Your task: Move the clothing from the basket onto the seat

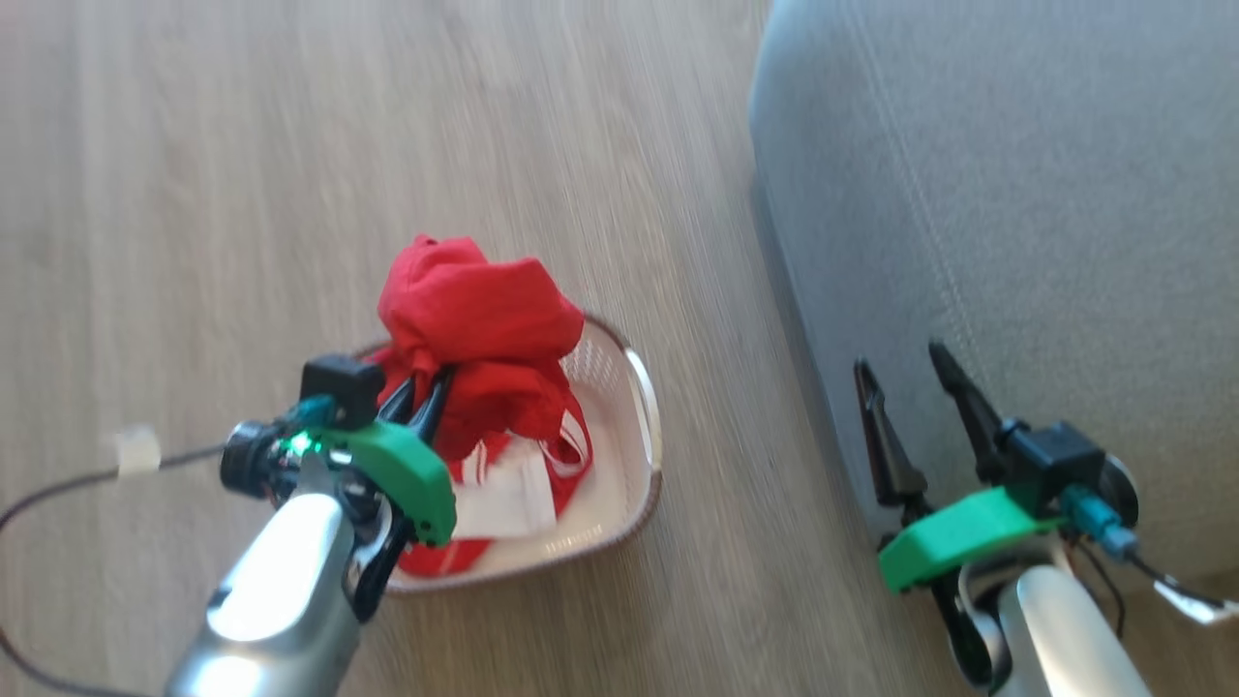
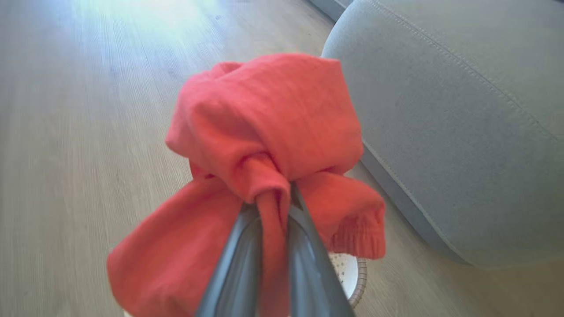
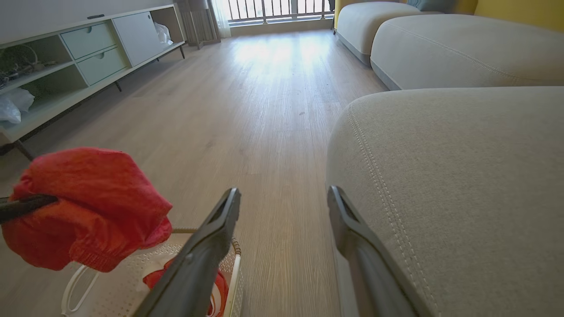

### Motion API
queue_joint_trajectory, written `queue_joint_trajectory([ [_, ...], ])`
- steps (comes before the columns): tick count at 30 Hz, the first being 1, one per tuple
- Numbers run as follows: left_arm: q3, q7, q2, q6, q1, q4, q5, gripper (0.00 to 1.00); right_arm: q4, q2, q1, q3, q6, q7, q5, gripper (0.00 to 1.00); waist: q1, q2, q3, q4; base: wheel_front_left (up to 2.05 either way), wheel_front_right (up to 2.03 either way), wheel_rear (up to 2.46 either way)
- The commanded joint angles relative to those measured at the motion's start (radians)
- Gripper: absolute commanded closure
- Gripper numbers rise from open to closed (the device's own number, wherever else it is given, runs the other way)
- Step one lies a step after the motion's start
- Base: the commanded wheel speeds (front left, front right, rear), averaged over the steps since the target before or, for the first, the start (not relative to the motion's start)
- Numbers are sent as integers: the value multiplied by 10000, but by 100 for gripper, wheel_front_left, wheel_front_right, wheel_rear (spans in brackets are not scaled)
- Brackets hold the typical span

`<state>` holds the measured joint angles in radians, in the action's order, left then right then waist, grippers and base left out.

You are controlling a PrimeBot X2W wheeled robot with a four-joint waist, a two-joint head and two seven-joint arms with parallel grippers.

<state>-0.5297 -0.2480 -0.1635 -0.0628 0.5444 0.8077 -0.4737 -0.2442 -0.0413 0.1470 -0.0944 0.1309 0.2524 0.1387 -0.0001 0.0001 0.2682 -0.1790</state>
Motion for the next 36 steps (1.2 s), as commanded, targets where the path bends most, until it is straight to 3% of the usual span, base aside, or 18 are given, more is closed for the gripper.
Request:
queue_joint_trajectory([
  [1, 746, -136, -145, 94, -203, -712, 260, 100, 194, -89, -170, -193, -2, 93, -105, 0, 1, -1, -906, 311, 0, 0, 0],
  [5, 1948, -136, 143, 236, -1035, -2026, 898, 100, 110, -89, -458, -209, -2, 93, -140, 0, 1, -1, -1570, 434, 0, 0, 0],
  [12, 3568, -137, 643, 107, -2132, -3892, 1994, 100, 136, -89, -733, -488, -2, 93, 8, 0, 1, -1, -2257, 524, 0, 0, 0],
  [20, 5074, -137, 1083, -189, -2881, -6012, 2439, 100, 238, -89, -1000, -682, -2, 94, -22, 0, 1, -1, -2598, 579, 0, 0, 0],
  [28, 5264, -137, 1128, -136, -2880, -7381, 2309, 100, 294, -89, -1074, -552, -2, 94, -78, 0, 1, -1, -2709, 617, 0, 0, 0],
  [36, 4714, -137, 1130, -61, -2646, -8685, 2621, 100, 411, -89, -1147, -466, -2, 94, 35, 0, 1, -1, -2683, 608, 0, 0, 0],
])
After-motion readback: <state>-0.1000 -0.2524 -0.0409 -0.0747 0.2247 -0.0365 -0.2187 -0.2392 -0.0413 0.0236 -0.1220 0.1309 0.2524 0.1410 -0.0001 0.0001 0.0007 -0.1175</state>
